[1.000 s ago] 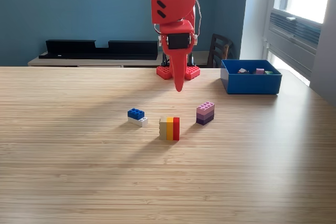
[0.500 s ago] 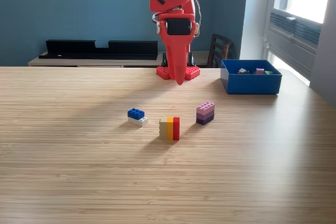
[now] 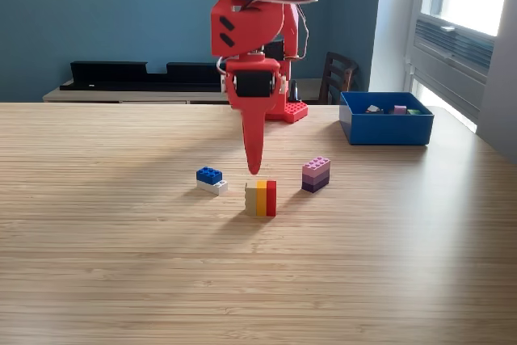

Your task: Grasp a lego block and put it in the bin.

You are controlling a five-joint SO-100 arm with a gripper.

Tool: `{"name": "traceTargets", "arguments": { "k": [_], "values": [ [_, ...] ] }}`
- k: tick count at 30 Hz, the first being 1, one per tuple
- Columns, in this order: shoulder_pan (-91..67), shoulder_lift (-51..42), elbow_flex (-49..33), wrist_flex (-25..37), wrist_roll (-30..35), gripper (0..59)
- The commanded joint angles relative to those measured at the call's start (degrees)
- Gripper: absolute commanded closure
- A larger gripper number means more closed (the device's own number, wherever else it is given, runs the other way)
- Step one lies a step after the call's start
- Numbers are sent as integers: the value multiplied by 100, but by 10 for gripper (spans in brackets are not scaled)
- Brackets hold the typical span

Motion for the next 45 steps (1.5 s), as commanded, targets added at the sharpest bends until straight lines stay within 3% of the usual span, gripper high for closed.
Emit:
{"name": "traceTargets", "arguments": {
  "k": [1,7,13,14,17,18,24,29,33,45],
  "values": [
    [0,-369,-958,149,62,247],
    [-62,-1072,-1687,378,9,265],
    [-281,-1600,-1960,457,70,343],
    [-316,-1670,-2030,483,70,379],
    [-378,-1802,-2232,598,255,576],
    [-387,-1828,-2268,606,334,586],
    [-545,-1828,-2795,1063,668,586],
    [-721,-1811,-2408,1116,589,586],
    [-1020,-1582,-3023,1837,501,586],
    [-2786,1731,-1178,1978,492,586]
  ]
}}
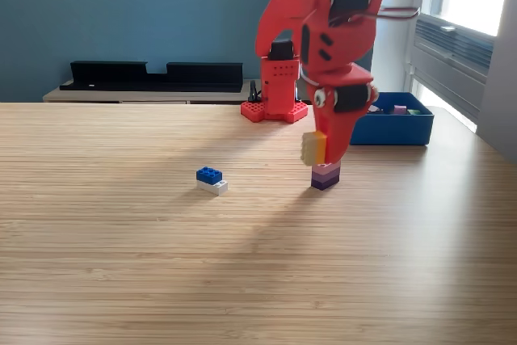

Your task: Grasp a lego block and put it in the bin.

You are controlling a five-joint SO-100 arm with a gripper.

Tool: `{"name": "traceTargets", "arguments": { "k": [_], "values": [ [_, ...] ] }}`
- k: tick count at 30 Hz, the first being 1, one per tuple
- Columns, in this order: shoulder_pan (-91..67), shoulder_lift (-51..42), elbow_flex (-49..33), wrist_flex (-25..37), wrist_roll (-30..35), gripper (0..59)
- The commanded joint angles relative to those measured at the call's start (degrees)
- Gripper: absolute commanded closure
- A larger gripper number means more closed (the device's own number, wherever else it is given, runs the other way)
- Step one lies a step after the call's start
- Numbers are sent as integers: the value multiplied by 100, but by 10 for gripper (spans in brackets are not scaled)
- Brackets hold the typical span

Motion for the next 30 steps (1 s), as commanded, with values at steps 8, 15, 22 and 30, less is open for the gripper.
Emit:
{"name": "traceTargets", "arguments": {
  "k": [8,15,22,30],
  "values": [
    [-2232,3428,1784,264,149,586],
    [-3885,3480,2689,255,369,586],
    [-5168,3480,3146,237,114,586],
    [-5897,3480,3296,237,-211,586]
  ]
}}
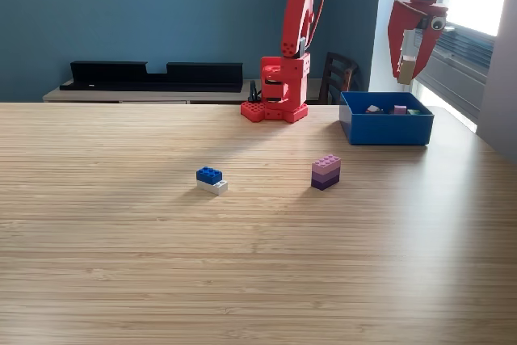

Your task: Grasp a lego block and put it in the bin.

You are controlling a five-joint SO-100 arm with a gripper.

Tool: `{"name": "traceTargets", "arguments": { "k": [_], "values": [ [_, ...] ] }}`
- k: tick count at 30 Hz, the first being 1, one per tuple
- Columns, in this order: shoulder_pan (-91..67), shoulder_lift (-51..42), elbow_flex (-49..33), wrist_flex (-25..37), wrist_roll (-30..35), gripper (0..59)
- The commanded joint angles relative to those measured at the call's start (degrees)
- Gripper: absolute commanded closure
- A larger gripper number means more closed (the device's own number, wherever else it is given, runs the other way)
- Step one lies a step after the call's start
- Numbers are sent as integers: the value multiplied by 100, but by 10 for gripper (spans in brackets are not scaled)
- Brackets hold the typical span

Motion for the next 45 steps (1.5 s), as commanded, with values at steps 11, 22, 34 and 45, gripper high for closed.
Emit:
{"name": "traceTargets", "arguments": {
  "k": [11,22,34,45],
  "values": [
    [-299,615,62,237,-325,295],
    [1125,650,-466,229,-62,541],
    [4588,598,-642,220,-9,540],
    [5361,650,-123,211,-79,540]
  ]
}}
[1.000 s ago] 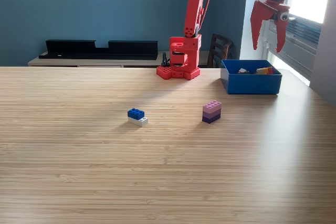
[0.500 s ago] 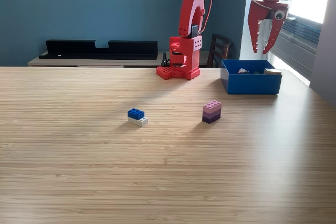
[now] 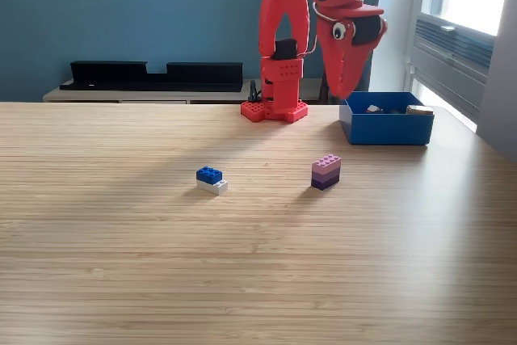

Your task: Grasp a lego block and put it in the bin.

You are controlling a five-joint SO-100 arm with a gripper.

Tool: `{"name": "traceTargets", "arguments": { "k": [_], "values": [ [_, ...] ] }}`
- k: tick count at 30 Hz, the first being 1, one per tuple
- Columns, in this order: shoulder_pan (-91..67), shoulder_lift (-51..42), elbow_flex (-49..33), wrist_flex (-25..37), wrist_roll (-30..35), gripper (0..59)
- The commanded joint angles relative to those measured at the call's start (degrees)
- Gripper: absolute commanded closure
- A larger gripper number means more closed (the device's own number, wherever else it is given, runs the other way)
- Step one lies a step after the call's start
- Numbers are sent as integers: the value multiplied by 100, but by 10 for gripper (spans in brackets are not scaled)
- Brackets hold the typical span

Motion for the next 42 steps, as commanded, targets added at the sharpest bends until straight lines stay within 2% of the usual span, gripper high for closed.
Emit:
{"name": "traceTargets", "arguments": {
  "k": [1,10,16,23,26,33,37,42],
  "values": [
    [114,642,123,202,-44,540],
    [439,589,70,-18,-141,525],
    [853,580,97,-325,-123,403],
    [2039,571,501,-976,35,344],
    [2575,571,870,-1380,70,336],
    [3428,571,1819,-2610,1389,381],
    [3621,562,2065,-2909,1986,378],
    [3867,554,2039,-3190,2250,383]
  ]
}}
